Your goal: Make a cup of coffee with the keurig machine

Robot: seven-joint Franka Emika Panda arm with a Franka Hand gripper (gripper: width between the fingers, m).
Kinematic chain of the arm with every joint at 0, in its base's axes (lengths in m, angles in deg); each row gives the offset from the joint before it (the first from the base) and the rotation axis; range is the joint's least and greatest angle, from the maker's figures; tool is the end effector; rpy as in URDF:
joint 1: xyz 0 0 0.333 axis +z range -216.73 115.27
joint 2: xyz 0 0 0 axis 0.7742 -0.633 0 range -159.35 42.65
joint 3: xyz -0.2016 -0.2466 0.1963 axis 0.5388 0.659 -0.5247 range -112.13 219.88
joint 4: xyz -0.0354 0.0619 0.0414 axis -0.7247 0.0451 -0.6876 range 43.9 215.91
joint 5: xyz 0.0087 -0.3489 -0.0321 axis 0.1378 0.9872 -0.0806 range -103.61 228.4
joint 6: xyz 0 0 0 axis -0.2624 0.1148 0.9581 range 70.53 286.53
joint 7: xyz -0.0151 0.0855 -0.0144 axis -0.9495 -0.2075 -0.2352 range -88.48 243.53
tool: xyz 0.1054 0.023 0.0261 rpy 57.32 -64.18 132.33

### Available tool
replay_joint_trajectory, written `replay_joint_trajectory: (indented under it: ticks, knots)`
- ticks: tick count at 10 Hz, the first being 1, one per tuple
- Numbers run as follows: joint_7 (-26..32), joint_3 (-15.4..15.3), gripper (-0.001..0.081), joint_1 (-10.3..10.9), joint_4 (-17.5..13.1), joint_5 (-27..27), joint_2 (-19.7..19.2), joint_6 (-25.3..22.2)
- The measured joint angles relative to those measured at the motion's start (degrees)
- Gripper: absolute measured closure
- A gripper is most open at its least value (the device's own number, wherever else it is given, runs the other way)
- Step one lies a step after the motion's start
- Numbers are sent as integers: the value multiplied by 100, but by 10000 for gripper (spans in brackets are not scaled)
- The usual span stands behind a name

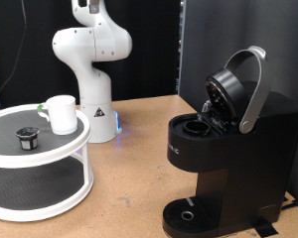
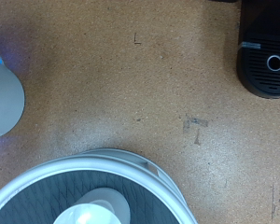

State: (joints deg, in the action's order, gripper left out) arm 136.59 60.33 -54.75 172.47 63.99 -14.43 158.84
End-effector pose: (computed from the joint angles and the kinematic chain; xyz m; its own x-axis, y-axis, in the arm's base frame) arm 0.2182 -0.0605 0.6353 0.6378 0.7696 0.0293 0.7699 -0.6363 -0.0486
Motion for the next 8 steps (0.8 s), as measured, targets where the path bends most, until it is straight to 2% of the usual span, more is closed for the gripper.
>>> replay_joint_trajectory:
  ticks: [3, 6, 8]
  knots:
    - [562, 429, 0, -60, -25, 231, -47, 109]
    - [1180, 869, 0, -126, -297, 666, -302, 106]
    - [1423, 1051, 0, -154, -527, 851, -575, 41]
